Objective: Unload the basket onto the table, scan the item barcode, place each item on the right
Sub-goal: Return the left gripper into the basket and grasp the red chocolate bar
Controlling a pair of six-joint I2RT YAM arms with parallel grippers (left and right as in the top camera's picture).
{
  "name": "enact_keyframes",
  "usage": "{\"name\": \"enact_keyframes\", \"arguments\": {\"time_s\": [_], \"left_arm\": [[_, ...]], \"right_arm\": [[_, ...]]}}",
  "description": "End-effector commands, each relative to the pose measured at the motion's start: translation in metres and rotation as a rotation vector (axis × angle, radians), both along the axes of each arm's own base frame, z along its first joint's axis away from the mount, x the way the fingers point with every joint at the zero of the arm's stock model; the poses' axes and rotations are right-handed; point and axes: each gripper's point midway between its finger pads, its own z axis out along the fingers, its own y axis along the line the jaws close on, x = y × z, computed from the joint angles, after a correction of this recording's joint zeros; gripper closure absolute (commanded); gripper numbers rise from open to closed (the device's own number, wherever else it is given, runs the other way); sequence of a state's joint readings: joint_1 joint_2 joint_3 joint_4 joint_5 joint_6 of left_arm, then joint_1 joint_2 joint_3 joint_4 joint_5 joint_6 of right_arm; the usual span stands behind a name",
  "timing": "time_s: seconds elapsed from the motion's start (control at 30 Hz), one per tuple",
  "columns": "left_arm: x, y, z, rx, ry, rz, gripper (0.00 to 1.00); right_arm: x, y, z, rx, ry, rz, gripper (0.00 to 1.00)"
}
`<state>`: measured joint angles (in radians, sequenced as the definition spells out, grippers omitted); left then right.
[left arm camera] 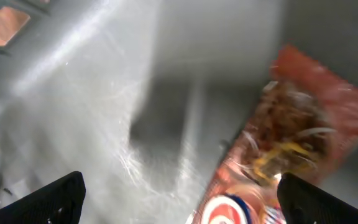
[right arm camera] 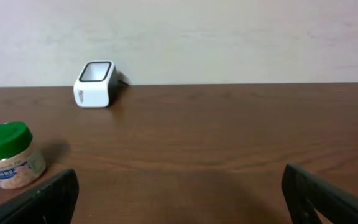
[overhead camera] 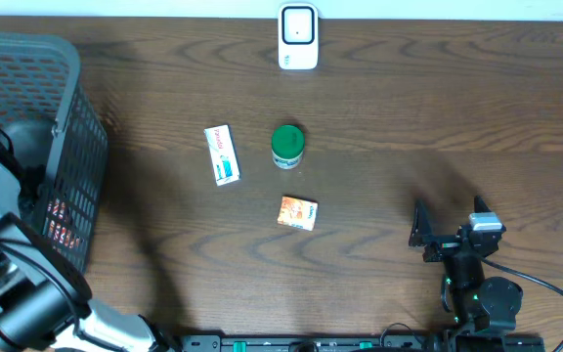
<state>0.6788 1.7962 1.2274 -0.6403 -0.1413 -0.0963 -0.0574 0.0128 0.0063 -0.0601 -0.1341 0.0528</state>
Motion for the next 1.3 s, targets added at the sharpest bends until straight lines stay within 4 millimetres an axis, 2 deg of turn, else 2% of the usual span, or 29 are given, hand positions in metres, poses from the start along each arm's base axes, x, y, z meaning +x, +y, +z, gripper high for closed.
{"name": "enact_keyframes", "arguments": {"time_s": [0.0, 0.2, 0.3, 0.57, 0.83, 0.9, 1.03, 1.27], "left_arm": [[0.012, -0.014, 0.013, -0.048, -0.084, -0.047, 0.02], [0.026, -0.032, 0.013, -0.148, -0.162, -0.102, 0.02], [0.023, -0.037, 0.007, -0.162, -0.148, -0.133, 0.02], [0.015, -0.044, -0.025, -0.215, -0.070, -0.171, 0.02], [0.003, -0.049, -0.065, -0.281, 0.030, -0.154, 0.03], [0.000, -0.051, -0.071, -0.298, 0.048, -0.152, 0.20], [-0.003, -0.053, -0.077, -0.312, 0.063, -0.150, 0.43], [-0.002, -0.052, -0.068, -0.305, 0.057, -0.150, 0.51]], "right_arm": [[0.000, 0.001, -0.001, 0.013, 0.003, 0.004, 0.01], [0.000, 0.001, -0.001, 0.013, 0.003, 0.004, 0.01], [0.000, 0.001, -0.001, 0.013, 0.003, 0.004, 0.01], [0.000, 0.001, -0.001, 0.013, 0.003, 0.004, 0.01], [0.000, 0.001, -0.001, 0.013, 0.003, 0.004, 0.01], [0.000, 0.001, -0.001, 0.013, 0.003, 0.004, 0.01], [0.000, 0.001, -0.001, 0.013, 0.003, 0.004, 0.01], [0.000, 0.001, -0.001, 0.013, 0.003, 0.004, 0.01]]}}
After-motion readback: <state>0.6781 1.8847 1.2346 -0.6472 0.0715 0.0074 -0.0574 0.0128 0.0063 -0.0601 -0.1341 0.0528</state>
